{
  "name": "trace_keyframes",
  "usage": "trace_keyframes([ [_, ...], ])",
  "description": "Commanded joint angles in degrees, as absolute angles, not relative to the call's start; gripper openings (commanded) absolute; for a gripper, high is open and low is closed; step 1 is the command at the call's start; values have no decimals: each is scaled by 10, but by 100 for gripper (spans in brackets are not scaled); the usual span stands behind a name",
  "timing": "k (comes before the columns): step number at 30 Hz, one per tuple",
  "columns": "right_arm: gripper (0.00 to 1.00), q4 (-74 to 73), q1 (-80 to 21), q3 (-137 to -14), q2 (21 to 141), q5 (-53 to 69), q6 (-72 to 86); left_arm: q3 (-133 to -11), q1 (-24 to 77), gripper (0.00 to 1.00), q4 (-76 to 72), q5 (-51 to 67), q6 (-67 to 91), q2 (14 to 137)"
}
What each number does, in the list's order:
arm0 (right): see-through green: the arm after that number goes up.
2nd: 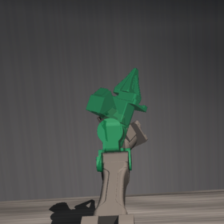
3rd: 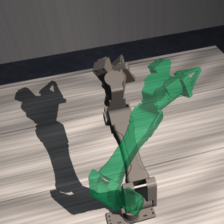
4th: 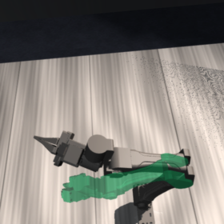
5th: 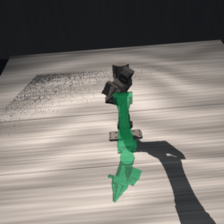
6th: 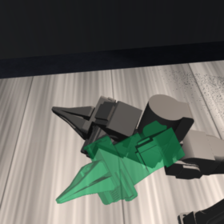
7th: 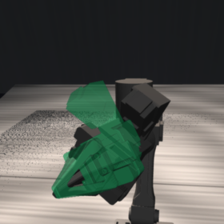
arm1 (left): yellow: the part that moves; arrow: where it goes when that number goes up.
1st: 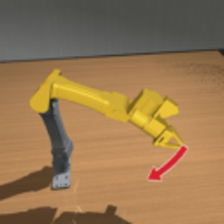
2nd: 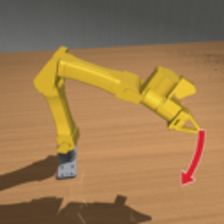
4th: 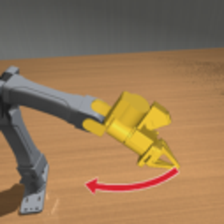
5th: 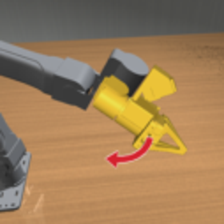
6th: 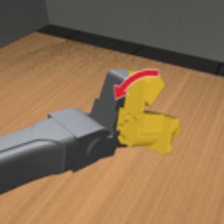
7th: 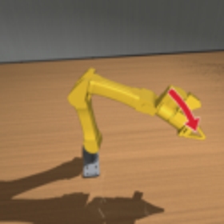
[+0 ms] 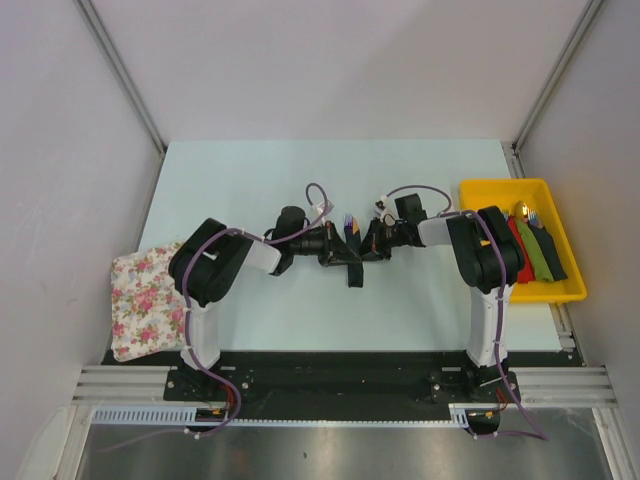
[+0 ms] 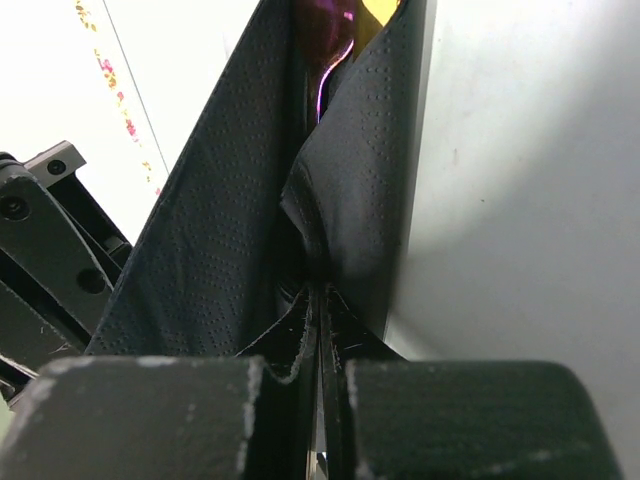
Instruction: Place the utensils on the paper napkin and roll it up
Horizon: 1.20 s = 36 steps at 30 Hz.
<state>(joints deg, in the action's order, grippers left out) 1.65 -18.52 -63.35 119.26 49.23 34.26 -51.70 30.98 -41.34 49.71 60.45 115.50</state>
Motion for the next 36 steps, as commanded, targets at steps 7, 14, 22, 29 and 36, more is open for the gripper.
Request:
trace_keyframes([
  [7,0,-19,-200,-627,1215,383,310,-521,352,0,-459,511,625,1174],
  [14,0,-22,-199,-626,1213,382,312,-519,355,1,-419,479,581,1203],
  [22,0,-29,-201,-633,1209,391,317,-529,355,1,-390,459,556,1233],
  [29,7,-86,-194,-660,1171,408,285,-527,341,0,-323,437,522,1247],
  [36,22,-116,-170,-693,1132,460,276,-531,338,0,-294,435,490,1237],
])
